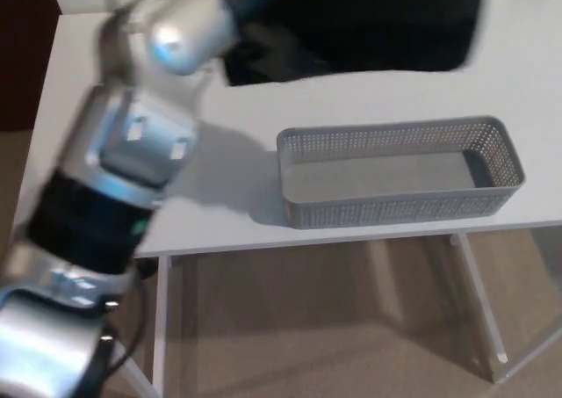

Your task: The robot walk towards a table in front and pick up a black pencil case on the left hand side and put the pencil case into a small container on the right hand side

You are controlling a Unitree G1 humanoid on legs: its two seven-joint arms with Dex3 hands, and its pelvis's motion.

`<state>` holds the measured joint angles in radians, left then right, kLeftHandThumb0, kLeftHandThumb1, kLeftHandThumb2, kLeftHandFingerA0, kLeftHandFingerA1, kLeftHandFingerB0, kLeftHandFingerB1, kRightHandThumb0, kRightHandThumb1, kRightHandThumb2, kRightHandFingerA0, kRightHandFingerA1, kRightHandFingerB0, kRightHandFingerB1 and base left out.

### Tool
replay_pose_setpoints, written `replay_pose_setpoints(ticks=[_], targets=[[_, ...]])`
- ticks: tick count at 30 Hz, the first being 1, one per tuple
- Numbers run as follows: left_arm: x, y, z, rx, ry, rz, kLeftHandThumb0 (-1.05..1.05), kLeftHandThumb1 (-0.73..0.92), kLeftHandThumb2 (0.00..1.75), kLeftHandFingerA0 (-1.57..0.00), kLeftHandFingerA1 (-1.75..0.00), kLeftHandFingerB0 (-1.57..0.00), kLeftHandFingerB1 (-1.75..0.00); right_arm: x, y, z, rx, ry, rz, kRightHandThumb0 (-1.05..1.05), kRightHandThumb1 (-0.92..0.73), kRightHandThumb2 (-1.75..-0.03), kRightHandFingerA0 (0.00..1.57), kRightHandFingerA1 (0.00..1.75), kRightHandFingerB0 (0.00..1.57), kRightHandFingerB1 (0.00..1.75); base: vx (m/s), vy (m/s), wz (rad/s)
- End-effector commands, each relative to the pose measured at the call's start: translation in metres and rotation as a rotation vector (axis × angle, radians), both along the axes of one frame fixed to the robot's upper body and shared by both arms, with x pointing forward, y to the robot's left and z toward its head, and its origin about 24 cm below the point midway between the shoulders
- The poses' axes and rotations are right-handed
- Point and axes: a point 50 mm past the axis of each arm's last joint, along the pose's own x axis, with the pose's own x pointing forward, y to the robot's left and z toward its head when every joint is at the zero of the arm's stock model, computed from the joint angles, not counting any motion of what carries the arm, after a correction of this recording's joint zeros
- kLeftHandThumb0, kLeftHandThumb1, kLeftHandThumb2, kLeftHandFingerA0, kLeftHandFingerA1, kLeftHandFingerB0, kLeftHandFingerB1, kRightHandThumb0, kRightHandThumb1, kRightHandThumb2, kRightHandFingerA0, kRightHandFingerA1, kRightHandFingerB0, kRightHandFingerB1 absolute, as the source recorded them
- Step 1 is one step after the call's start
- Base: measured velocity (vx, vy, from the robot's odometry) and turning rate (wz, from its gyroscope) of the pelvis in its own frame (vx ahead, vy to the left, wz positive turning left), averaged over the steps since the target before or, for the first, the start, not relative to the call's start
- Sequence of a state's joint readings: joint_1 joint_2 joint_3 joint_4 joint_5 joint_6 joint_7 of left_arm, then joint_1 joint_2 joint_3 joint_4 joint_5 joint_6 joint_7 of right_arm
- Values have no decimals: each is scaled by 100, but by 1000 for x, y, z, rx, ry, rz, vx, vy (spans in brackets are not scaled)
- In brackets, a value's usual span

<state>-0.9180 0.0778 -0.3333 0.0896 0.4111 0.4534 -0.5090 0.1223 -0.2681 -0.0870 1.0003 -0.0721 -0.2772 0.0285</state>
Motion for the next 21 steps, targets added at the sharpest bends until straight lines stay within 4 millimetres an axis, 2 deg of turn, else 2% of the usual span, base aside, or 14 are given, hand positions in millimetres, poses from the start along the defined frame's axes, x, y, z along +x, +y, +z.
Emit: replay_pose_setpoints(ticks=[1,4,5,7,9,10,12,13,15,16,17,18,19,21], targets=[[-1,-39,-10,-10,138,-18,-24,76,74,-70,-99,-74,-91,-5,-2,-1,12,19,-12,-32,-59,-58,57,44,56,42,0,0,0],[0,-53,-16,-26,167,-31,-23,77,74,-64,-125,-69,-100,-6,-2,0,11,15,-3,-32,-59,-57,59,45,56,41,0,0,0],[1,-62,-20,-30,186,-28,-24,82,67,-60,-93,-66,-82,-4,-2,0,17,7,0,-31,-59,-57,57,45,57,42,0,0,0],[2,-65,-21,-32,191,-21,-24,82,67,-60,-93,-66,-82,-2,-2,1,18,4,2,-31,-59,-57,57,45,57,42,0,0,0],[3,-75,-27,-33,214,-11,-23,76,78,-64,-115,-66,-92,2,-1,2,22,-8,9,-32,-58,-57,60,49,59,43,0,0,0],[4,-78,-29,-36,225,-8,-23,69,86,-73,-142,-68,-101,4,0,2,18,-13,15,-33,-58,-57,60,49,59,43,0,0,0],[5,-82,-35,-35,236,-1,-23,68,90,-78,-148,-72,-104,5,1,2,6,-7,32,-34,-59,-57,60,47,58,42,0,0,0],[4,-83,-41,-32,252,6,-24,64,93,-83,-154,-70,-114,5,1,2,4,-4,34,-33,-60,-58,61,45,56,41,0,0,0],[3,-84,-48,-29,278,14,-25,64,88,-80,-157,-72,-111,3,2,1,13,3,33,-33,-60,-58,57,44,56,41,0,0,0],[3,-83,-52,-36,287,18,-24,66,86,-79,-158,-66,-101,3,2,1,14,4,33,-32,-60,-58,56,43,56,41,0,0,0],[3,-82,-53,-39,291,20,-24,66,86,-79,-158,-66,-101,3,2,1,15,4,33,-32,-60,-58,56,43,56,41,0,0,0],[3,-80,-62,-61,329,48,-23,63,81,-77,-156,-56,-47,3,2,1,15,-3,32,-33,-59,-58,56,43,57,41,0,0,0],[4,-78,-66,-65,331,53,-21,70,75,-78,-148,-60,-55,3,2,1,12,-2,36,-33,-59,-58,54,43,58,41,0,0,0],[6,-73,-72,-64,323,65,-22,74,70,-77,-143,-57,-50,6,2,1,13,-4,38,-33,-59,-58,55,43,59,41,0,0,0]])
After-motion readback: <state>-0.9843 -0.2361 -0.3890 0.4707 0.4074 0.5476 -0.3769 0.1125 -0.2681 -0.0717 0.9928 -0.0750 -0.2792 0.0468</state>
